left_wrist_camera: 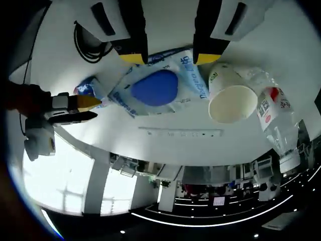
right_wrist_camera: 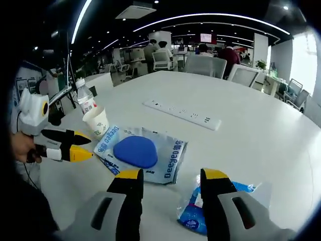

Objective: Arrange the tabletop items into an orderly group along one side of the table until the central work area is clear of visible clutter.

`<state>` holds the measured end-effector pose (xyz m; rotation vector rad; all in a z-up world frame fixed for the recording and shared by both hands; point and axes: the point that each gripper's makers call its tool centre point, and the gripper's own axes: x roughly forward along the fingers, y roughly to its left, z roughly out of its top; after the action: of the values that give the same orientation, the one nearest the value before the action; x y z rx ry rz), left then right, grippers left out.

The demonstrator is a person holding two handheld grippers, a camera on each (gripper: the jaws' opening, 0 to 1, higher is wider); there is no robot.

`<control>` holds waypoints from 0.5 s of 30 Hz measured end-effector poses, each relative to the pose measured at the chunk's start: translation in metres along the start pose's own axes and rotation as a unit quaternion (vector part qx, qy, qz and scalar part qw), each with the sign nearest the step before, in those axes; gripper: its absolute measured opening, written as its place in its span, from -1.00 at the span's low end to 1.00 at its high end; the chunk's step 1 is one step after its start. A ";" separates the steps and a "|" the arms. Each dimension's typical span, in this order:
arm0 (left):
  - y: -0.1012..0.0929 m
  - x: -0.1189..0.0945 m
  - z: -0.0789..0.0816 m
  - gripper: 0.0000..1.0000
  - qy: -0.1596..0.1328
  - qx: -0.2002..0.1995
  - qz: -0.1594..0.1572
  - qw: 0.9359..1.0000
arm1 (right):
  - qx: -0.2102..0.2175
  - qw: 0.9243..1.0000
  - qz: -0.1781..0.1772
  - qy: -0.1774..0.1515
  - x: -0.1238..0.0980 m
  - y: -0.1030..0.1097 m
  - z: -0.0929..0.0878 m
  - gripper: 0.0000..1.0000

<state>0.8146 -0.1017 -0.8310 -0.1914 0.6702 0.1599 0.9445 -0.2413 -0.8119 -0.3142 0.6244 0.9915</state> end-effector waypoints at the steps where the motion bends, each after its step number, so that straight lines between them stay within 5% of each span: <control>1: 0.002 0.001 -0.002 -0.35 0.002 -0.004 0.002 1.000 | -0.003 1.000 0.001 0.007 0.002 0.001 -0.002 -0.17; 15: 0.021 0.013 -0.020 -0.54 0.017 -0.051 0.020 0.998 | -0.022 0.998 0.009 0.050 0.033 0.011 -0.011 -0.33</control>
<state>0.8089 -0.0850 -0.8572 -0.2796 0.7009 0.2302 0.9440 -0.2187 -0.8410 -0.3992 0.6985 1.0123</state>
